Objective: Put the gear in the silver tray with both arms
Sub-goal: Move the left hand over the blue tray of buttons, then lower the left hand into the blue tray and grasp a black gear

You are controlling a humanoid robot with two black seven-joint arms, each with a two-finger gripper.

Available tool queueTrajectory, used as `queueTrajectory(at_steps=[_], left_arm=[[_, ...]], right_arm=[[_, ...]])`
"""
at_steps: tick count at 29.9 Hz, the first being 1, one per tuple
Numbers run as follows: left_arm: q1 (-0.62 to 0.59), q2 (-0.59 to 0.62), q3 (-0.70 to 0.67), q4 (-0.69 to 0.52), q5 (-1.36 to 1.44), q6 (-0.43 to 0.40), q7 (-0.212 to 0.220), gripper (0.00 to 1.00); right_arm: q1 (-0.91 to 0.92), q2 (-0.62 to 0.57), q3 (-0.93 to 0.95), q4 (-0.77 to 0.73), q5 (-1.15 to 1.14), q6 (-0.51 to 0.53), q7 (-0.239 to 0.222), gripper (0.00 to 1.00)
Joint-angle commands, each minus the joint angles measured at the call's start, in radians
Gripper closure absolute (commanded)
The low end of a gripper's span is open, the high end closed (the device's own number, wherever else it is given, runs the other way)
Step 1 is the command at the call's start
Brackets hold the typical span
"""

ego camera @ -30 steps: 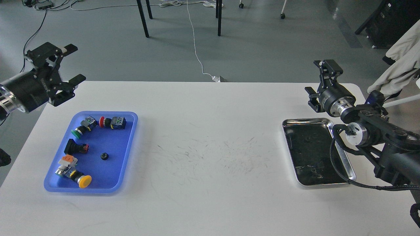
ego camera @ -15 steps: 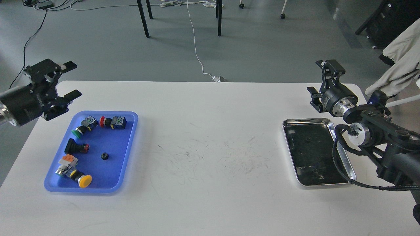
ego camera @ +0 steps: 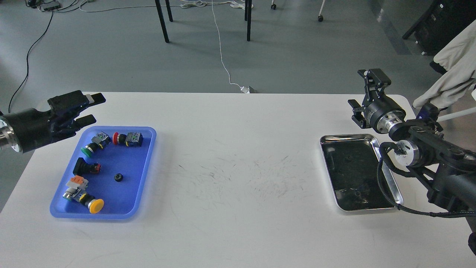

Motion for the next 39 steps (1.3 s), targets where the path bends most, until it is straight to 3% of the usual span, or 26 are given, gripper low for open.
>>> queueTrajectory(at_steps=[1, 11, 19, 30, 39], left_arm=[[0.011, 0.000, 0.003, -0.016, 0.033, -0.001, 0.000, 0.02], [-0.035, 0.017, 0.003, -0.022, 0.210, -0.045, 0.000, 0.01], [-0.049, 0.005, 0.002, -0.072, 0.563, -0.038, 0.000, 0.01], [-0.044, -0.089, 0.006, -0.054, 0.987, 0.096, 0.000, 0.08], [-0.014, -0.136, 0.019, 0.009, 1.051, 0.140, 0.000, 0.09]], right_arm=[[-0.002, 0.000, -0.001, -0.001, 0.000, 0.000, 0.000, 0.01], [-0.005, 0.006, -0.003, -0.002, -0.002, 0.000, 0.000, 0.01], [-0.004, 0.003, -0.003, -0.001, -0.002, 0.000, 0.000, 0.01], [-0.004, -0.001, -0.003, -0.001, -0.003, 0.000, 0.000, 0.01], [-0.002, -0.018, -0.003, 0.001, -0.003, 0.000, 0.000, 0.01]])
